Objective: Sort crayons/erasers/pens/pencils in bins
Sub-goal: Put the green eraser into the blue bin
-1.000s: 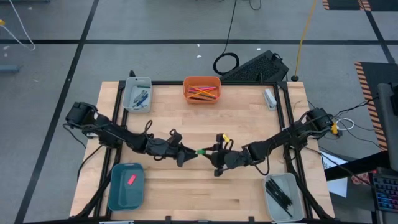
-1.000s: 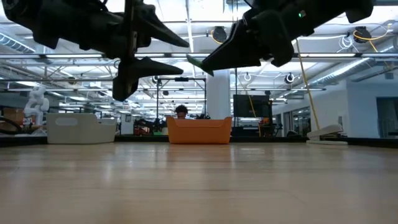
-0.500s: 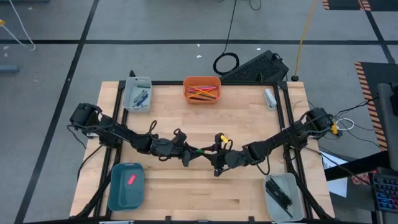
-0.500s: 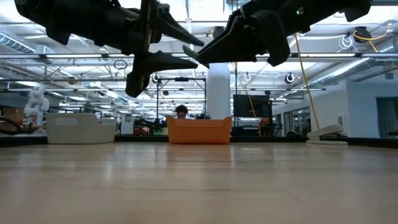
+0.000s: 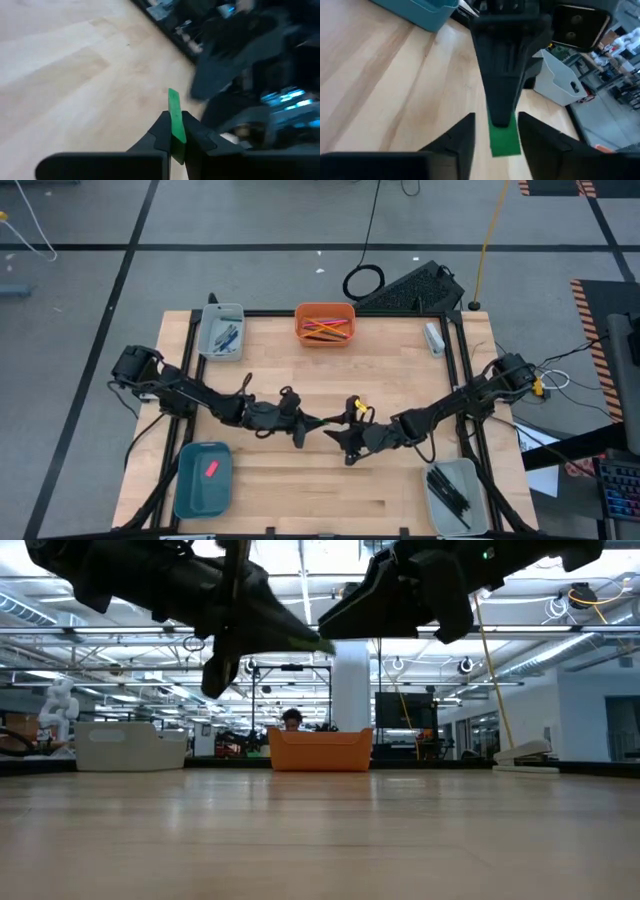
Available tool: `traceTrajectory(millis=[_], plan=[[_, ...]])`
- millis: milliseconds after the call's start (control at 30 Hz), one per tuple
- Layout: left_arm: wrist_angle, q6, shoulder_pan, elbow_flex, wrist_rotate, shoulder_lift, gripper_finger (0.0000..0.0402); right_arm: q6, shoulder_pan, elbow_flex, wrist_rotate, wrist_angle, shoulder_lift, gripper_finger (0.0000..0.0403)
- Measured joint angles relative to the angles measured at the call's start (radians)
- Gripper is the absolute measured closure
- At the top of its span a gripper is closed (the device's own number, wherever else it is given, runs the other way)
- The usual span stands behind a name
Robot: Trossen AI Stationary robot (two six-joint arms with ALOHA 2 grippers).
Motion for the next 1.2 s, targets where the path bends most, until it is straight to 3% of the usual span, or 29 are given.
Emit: traceTrajectory(millis=[300,500,667,833,967,1200], plan=[[-0.292,0.180,0.000,0.000,-0.126,-0.128,0.0386,0.096,0.065,0.000,0.184,-0.008,0.000,0.0155],[-0.575,0.232,-0.022,0.007,-0.151,-0.283,0.0386,0.197,0.104,0.000,0.178,-0.048,0.000,0.0146],[-0.887,0.246,-0.090,0.056,-0.151,-0.387,0.0386,0.294,0.120,0.000,0.170,-0.175,0.000,0.0187],[-1.269,0.120,-0.186,0.156,-0.122,-0.421,0.0386,0.356,0.124,-0.038,0.092,-0.184,0.000,0.0260],[-1.541,-0.032,-0.290,0.249,0.028,-0.416,0.0386,0.389,0.124,-0.091,0.090,-0.144,0.000,0.0323],[-1.691,-0.328,-0.502,0.285,0.325,-0.415,0.0386,0.390,0.124,-0.204,0.067,0.030,0.000,0.0399]])
